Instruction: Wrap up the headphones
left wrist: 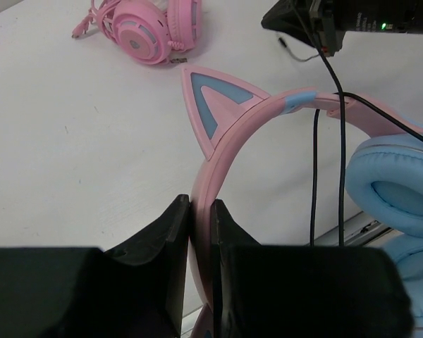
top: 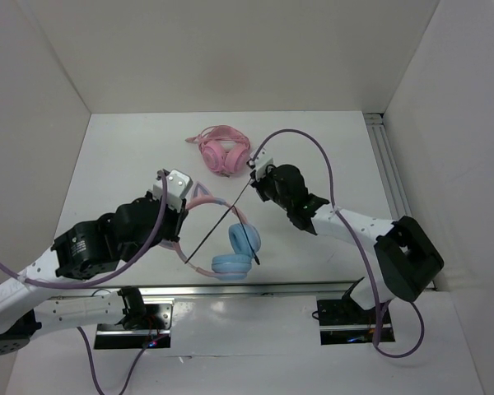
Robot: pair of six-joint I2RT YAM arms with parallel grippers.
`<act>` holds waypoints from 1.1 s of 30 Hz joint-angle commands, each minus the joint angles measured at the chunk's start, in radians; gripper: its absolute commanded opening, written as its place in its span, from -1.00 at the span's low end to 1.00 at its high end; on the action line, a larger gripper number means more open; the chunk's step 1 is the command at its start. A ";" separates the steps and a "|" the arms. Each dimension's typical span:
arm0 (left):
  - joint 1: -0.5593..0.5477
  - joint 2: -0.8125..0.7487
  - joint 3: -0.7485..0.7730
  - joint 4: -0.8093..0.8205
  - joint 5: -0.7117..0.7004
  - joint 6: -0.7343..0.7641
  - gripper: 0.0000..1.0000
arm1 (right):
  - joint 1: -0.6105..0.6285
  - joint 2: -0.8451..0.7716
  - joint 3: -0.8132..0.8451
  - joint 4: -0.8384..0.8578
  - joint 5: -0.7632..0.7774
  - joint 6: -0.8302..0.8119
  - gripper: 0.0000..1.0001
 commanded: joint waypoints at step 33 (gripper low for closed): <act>-0.008 0.276 0.194 0.697 -0.353 -0.086 -1.00 | -0.029 0.590 -0.062 1.104 -0.780 0.827 -0.44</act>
